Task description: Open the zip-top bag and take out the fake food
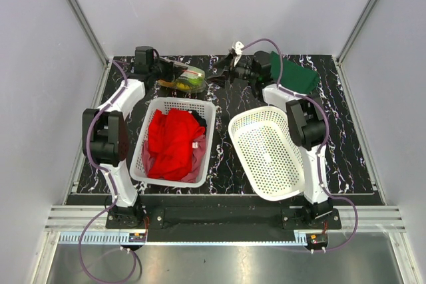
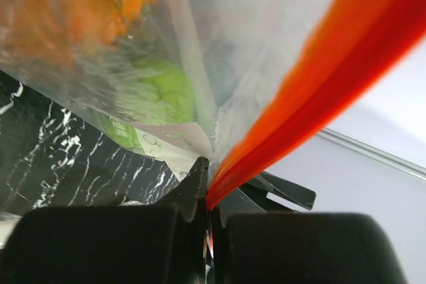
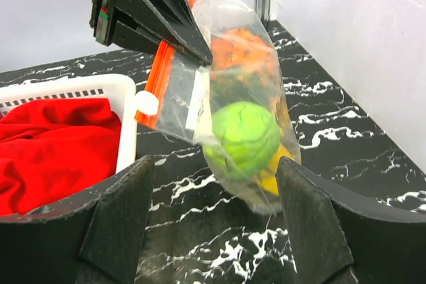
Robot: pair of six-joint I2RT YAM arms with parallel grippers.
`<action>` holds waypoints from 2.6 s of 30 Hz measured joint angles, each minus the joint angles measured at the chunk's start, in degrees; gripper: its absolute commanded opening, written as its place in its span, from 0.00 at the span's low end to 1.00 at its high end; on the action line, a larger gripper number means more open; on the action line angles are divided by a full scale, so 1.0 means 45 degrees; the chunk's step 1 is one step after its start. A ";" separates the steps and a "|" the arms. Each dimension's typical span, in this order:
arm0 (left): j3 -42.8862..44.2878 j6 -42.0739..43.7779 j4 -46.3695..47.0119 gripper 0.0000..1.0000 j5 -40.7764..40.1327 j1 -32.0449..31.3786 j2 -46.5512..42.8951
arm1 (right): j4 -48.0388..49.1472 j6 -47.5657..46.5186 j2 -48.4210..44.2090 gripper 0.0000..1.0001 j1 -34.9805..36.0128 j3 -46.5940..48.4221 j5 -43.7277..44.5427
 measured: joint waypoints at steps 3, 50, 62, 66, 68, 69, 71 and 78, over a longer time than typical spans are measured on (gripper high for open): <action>0.0053 -0.0413 -0.0199 0.00 -0.0189 -0.0175 -0.0005 | 0.0777 0.0189 0.0311 0.79 0.0073 -0.0010 -0.0015; 0.4639 2.1177 -0.2725 0.53 0.2851 -0.2589 -0.0738 | -0.2856 0.2370 0.1525 0.00 -0.0277 0.4187 -0.4046; 0.7057 2.2935 -0.5110 0.50 0.4517 -0.2540 0.1355 | -0.3041 0.2497 0.1525 0.00 -0.0282 0.4197 -0.4546; 0.7057 2.3178 -0.5600 0.45 0.5008 -0.2540 0.1447 | -0.3094 0.2647 0.1525 0.00 -0.0287 0.4342 -0.4673; 0.7057 2.3222 -0.5673 0.43 0.5139 -0.2540 0.1447 | -0.3094 0.2691 0.1525 0.00 -0.0287 0.4381 -0.4682; 0.7057 2.3246 -0.5712 0.42 0.5207 -0.2540 0.1447 | -0.3094 0.2701 0.1525 0.00 -0.0287 0.4386 -0.4682; 0.7057 2.3261 -0.5736 0.38 0.5280 -0.2540 0.1452 | -0.3104 0.2735 0.1525 0.00 -0.0287 0.4386 -0.4687; 0.7213 2.3285 -0.5756 0.33 0.5430 -0.2540 0.1627 | -0.3133 0.2793 0.1525 0.00 -0.0291 0.4386 -0.4697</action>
